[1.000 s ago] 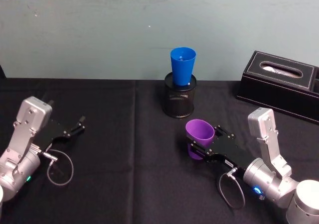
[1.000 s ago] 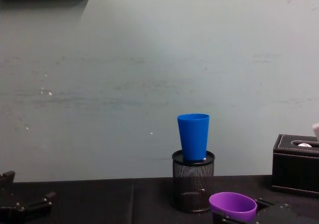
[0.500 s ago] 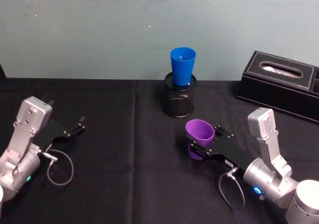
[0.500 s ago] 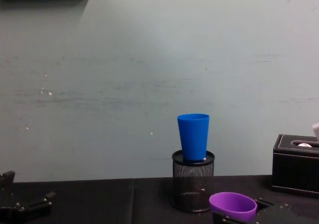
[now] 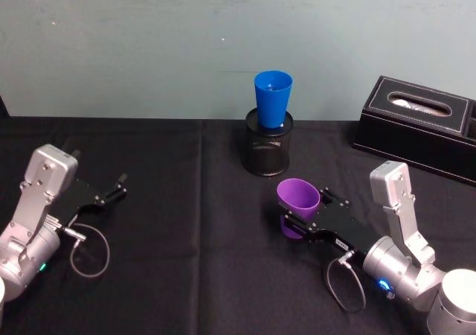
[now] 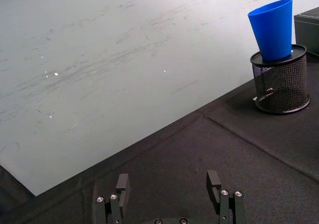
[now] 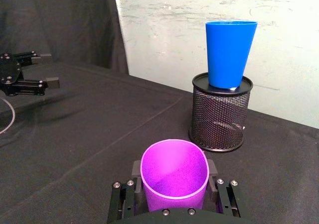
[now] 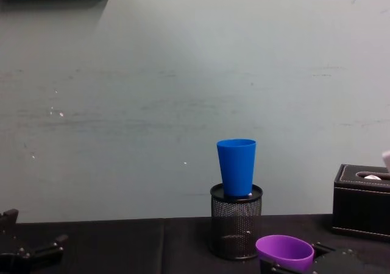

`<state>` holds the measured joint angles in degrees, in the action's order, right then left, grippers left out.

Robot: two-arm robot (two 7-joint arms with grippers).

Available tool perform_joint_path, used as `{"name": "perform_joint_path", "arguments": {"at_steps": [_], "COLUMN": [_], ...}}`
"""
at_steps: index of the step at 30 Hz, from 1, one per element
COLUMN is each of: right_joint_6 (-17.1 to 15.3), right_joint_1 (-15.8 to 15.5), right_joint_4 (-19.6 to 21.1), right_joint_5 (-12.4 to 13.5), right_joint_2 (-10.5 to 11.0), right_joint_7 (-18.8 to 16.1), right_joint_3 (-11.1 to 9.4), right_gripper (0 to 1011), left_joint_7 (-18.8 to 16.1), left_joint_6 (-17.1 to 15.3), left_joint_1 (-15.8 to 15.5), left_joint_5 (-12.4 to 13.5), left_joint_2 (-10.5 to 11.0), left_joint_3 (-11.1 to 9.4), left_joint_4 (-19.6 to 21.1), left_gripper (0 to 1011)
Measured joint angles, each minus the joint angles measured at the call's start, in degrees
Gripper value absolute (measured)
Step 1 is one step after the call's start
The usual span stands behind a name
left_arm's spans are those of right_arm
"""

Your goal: Pick up one cup with a gripper and tap it against the other cup.

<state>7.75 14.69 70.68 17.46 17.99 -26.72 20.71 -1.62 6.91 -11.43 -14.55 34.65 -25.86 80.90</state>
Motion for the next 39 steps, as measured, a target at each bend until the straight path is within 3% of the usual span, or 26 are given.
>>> {"name": "perform_joint_path", "arguments": {"at_steps": [21,32,39], "right_joint_6": [0.0,0.0,0.0], "right_joint_1": [0.0,0.0,0.0], "right_joint_4": [0.0,0.0,0.0], "right_joint_5": [0.0,0.0,0.0], "right_joint_2": [0.0,0.0,0.0], "right_joint_7": [0.0,0.0,0.0], "right_joint_3": [0.0,0.0,0.0], "right_gripper": [735,1003,1003], "left_joint_7": [0.0,0.0,0.0], "left_joint_6": [0.0,0.0,0.0], "left_joint_1": [0.0,0.0,0.0], "left_joint_5": [0.0,0.0,0.0], "left_joint_2": [0.0,0.0,0.0], "left_joint_3": [0.0,0.0,0.0], "left_joint_4": [0.0,0.0,0.0], "left_gripper": [1011,1011,1012]}}
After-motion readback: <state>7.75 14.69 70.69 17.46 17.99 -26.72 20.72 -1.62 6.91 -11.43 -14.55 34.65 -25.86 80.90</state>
